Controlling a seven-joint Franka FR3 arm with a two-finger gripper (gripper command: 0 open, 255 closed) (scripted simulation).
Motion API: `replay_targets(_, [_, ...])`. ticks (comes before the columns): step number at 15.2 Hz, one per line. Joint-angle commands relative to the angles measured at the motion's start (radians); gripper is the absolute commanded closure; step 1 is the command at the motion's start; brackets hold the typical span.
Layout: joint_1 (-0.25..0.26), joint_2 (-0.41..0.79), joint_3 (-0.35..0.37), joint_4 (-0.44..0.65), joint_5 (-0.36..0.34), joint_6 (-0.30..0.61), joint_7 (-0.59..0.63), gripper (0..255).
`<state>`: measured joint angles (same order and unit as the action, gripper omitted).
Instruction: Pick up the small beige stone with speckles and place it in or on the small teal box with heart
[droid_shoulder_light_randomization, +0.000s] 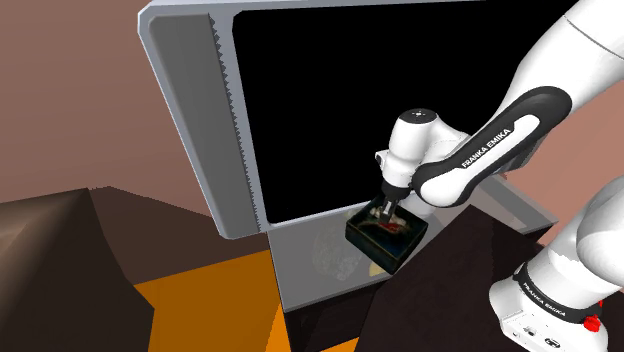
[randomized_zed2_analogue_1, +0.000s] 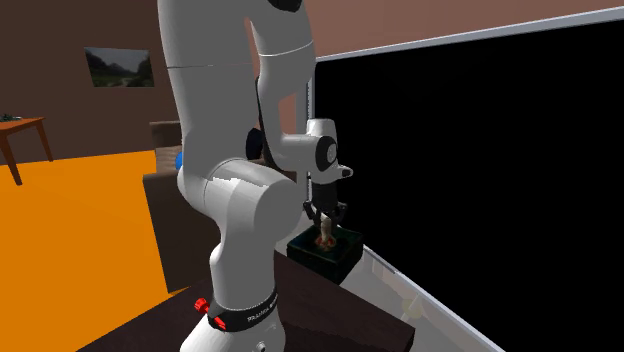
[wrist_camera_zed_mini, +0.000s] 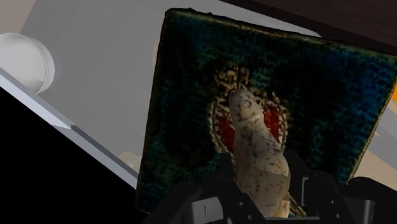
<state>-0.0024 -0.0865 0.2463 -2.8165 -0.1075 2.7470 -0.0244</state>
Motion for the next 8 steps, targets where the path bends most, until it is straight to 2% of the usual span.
replay_targets(1, [0.0,0.0,0.0,0.0,0.0,0.001,0.0,255])
replay_targets(3, [0.0,0.0,0.0,0.0,0.0,0.001,0.0,255])
replay_targets(4, [0.0,0.0,0.0,0.0,0.0,0.001,0.0,0])
replay_targets(8, [0.0,0.0,0.0,0.0,0.0,0.001,0.0,0])
